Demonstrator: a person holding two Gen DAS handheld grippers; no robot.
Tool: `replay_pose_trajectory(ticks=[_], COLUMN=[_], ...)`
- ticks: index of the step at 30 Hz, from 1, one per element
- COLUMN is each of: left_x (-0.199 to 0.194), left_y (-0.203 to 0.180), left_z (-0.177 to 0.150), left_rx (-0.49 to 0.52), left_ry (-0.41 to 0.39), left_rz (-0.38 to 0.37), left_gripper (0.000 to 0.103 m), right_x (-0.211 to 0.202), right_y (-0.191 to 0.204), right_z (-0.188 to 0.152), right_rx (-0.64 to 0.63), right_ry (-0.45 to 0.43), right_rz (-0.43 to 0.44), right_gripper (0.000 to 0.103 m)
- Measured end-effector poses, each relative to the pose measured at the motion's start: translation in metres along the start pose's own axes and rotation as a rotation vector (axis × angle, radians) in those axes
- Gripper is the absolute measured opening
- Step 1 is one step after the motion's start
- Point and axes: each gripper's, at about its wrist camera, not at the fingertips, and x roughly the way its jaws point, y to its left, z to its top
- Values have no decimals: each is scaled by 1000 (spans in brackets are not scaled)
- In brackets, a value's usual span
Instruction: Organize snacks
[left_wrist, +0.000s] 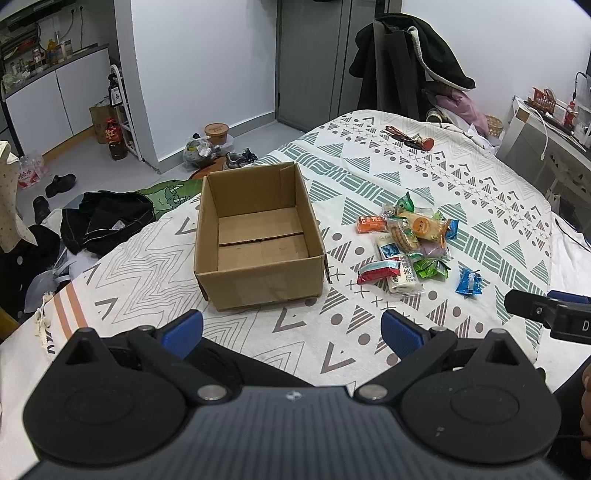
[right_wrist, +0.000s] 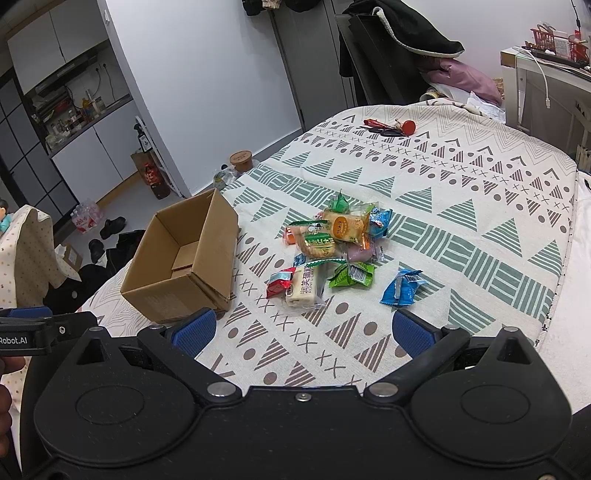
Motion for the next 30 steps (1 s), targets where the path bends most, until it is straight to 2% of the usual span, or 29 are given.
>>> replay_pose_trajectory(ticks=[17,30], left_x=[-3,31], left_y=[7,-7], left_z=[5,12], left_rx=[-22,-43], left_ry=[-23,-5], left_rz=[-7,-43], left_gripper=[102,102], right_x=[0,15], right_y=[-2,-12], right_z=[3,30], right_rx=[12,-30], right_ry=[-1,21], right_rz=[0,-31], right_gripper=[103,103])
